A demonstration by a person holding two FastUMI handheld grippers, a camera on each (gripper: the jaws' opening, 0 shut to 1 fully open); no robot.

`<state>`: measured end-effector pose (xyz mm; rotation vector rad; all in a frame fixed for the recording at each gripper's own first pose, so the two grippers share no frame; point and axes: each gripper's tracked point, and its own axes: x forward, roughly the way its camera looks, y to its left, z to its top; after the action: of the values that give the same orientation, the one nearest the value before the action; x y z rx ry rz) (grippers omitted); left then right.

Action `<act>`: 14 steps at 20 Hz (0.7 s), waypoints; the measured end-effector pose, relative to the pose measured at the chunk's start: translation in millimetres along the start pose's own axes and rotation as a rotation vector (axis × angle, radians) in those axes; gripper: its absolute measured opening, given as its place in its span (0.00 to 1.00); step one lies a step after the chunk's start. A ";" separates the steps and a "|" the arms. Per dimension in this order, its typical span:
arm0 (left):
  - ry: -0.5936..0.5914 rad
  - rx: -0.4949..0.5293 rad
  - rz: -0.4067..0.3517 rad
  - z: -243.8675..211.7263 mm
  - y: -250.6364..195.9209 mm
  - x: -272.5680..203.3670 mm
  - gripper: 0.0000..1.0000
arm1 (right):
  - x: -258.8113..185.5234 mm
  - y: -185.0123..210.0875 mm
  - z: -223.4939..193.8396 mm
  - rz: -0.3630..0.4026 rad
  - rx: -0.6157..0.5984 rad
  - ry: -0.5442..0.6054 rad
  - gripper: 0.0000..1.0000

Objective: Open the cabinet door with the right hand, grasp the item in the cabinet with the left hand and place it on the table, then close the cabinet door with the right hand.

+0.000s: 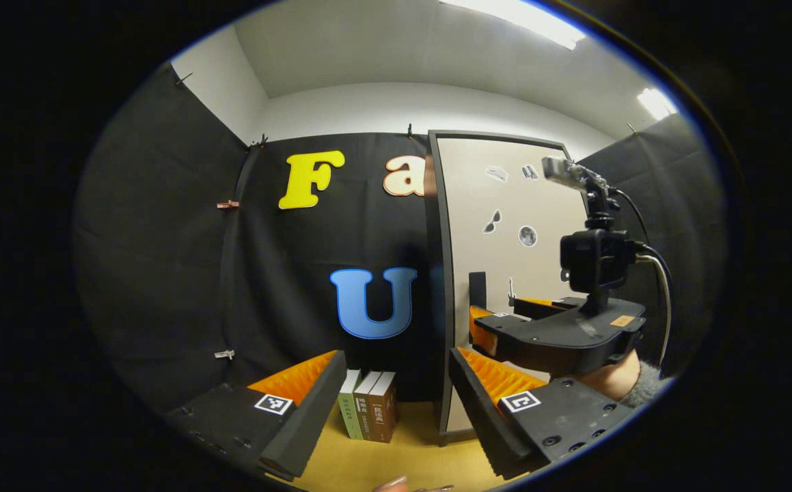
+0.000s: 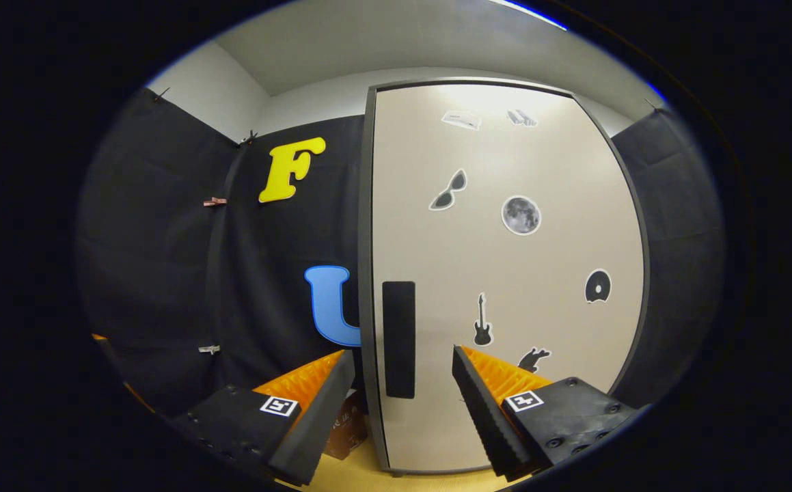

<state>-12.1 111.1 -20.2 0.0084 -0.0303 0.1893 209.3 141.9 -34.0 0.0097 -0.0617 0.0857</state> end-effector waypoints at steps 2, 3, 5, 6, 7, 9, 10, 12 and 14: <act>-0.012 0.018 0.018 1.2 4.9 0.4 0.95 | 12.5 0.0 -6.2 -0.021 -0.005 0.005 0.93; -0.018 0.027 0.040 5.0 9.5 0.8 0.94 | 18.4 -1.2 -9.9 -0.031 -0.005 0.008 0.93; -0.024 0.026 0.041 4.8 8.9 0.9 0.95 | 31.8 -5.3 -16.3 -0.058 -0.002 0.015 0.93; -0.025 0.018 0.042 5.1 8.1 1.9 0.92 | 37.2 -8.3 -20.0 -0.072 -0.003 0.020 0.92; -0.021 0.012 0.041 3.0 6.5 2.9 0.94 | 41.4 -9.9 -24.7 -0.082 -0.002 0.030 0.87; -0.004 0.008 0.035 -2.0 4.6 5.2 0.94 | 50.8 -10.8 -33.0 -0.087 0.000 0.043 0.79; 0.005 0.004 0.036 -4.9 5.1 8.5 0.94 | 53.0 -8.4 -33.4 -0.077 0.008 0.039 0.77; 0.019 -0.011 0.038 -8.4 14.6 24.7 0.94 | 58.1 -0.7 -36.7 -0.072 0.024 0.045 0.53; 0.033 -0.020 0.044 -11.9 15.4 25.6 0.94 | 59.5 -3.1 -36.8 -0.115 -0.023 0.036 0.38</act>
<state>10.5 131.2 -31.2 -0.0153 0.0001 0.2331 271.1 144.3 -67.0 -0.0114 -0.0260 -0.0295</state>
